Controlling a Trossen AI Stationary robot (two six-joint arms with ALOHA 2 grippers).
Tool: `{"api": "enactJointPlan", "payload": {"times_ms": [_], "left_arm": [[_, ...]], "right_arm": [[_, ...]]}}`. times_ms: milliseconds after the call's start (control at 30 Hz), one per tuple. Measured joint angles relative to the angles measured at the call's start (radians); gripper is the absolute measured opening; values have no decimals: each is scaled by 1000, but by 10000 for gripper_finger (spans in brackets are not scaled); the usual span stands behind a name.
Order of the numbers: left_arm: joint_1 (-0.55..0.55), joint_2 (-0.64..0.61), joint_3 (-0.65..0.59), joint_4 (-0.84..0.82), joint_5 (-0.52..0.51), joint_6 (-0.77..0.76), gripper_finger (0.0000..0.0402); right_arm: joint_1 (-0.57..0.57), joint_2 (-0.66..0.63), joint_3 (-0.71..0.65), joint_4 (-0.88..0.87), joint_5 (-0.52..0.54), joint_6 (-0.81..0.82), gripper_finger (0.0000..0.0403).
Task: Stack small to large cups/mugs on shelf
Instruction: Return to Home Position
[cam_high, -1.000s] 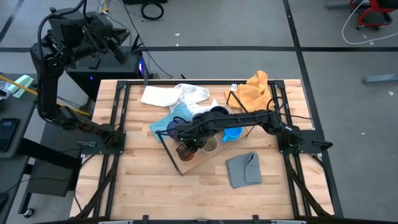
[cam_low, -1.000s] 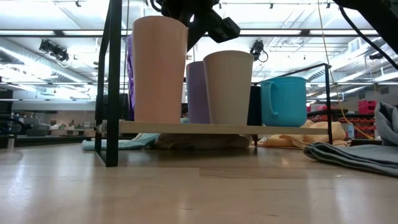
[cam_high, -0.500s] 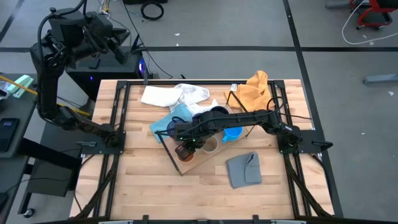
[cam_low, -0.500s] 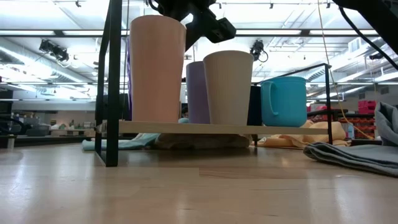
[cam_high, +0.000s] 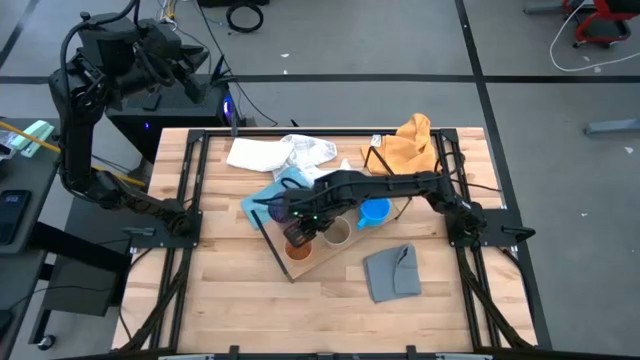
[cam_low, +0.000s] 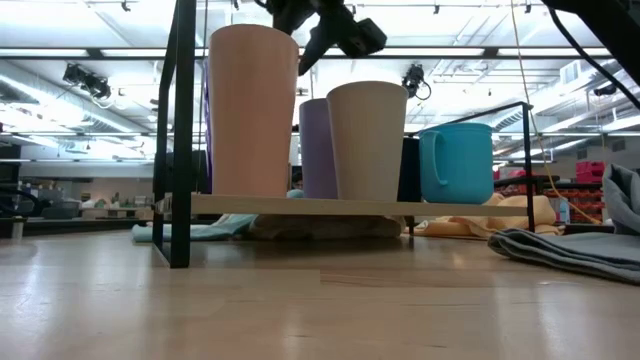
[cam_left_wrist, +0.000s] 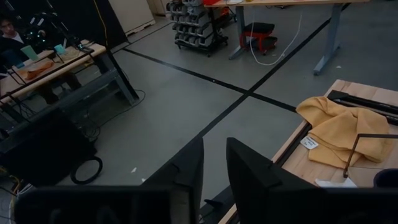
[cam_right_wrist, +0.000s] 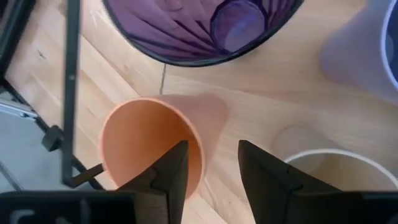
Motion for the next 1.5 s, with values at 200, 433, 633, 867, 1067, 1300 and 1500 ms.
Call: {"api": "enactJointPlan", "payload": {"times_ms": [200,433,633,867,1067,1300,1500], "left_arm": [[0,0,0,0,0,8,80],[0,0,0,0,0,8,79],[0,0,0,2,0,8,80],[0,0,0,12,3,7,78],[0,0,0,21,121,5,73],[0,-15,0,197,401,-62,74],[0,-46,1,375,604,-162,63]], "right_arm": [[10,-50,-2,14,0,24,146],[73,-201,-1,-18,81,72,146],[141,-329,-1,-99,303,109,146],[208,-428,-1,-229,534,116,59],[267,-498,-1,-227,694,-24,9],[378,-605,-1,-227,976,-142,4],[556,-715,-1,-227,1213,-229,2]]}}
